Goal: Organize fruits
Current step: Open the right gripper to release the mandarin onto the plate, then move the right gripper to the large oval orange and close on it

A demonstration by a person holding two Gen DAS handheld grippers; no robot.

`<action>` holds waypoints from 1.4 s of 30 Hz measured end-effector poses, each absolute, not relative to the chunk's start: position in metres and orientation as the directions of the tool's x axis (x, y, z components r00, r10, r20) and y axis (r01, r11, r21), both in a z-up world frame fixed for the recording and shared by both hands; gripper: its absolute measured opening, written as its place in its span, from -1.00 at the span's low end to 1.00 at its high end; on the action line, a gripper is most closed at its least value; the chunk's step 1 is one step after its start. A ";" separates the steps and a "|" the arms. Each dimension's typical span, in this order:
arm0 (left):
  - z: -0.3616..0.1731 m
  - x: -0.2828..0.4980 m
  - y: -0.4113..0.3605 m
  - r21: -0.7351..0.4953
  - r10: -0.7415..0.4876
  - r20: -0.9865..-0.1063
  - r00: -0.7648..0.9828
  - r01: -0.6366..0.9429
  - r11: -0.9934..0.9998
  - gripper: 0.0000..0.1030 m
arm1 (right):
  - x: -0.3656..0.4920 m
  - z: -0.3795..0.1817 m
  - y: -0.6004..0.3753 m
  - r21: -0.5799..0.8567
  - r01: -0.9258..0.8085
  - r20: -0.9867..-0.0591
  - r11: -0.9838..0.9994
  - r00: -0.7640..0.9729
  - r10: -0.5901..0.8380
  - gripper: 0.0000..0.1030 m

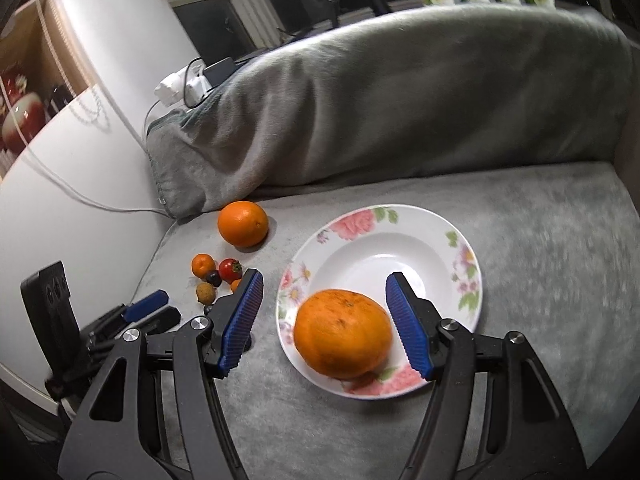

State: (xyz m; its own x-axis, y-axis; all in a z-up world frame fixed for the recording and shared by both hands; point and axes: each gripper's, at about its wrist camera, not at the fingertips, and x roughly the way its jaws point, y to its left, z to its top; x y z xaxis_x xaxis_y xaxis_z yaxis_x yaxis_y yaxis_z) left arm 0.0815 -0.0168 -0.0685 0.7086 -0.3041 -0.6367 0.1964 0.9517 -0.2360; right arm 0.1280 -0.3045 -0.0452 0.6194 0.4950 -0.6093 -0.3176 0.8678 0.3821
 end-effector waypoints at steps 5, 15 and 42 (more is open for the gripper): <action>-0.073 0.086 0.007 -0.227 -0.267 -0.643 0.718 0.155 0.962 0.15 | 0.129 -0.043 -0.281 0.332 -0.364 -0.618 0.870 0.613 0.492 0.30; -0.078 0.097 0.041 -0.226 -0.228 -0.646 0.728 0.102 0.969 0.15 | 0.143 -0.044 -0.241 0.307 -0.408 -0.655 0.860 0.565 0.502 0.30; -0.083 0.179 0.043 -0.252 -0.310 -0.672 0.672 0.186 0.950 0.40 | 0.244 -0.070 -0.164 0.466 -0.319 -0.744 0.825 0.365 0.561 0.63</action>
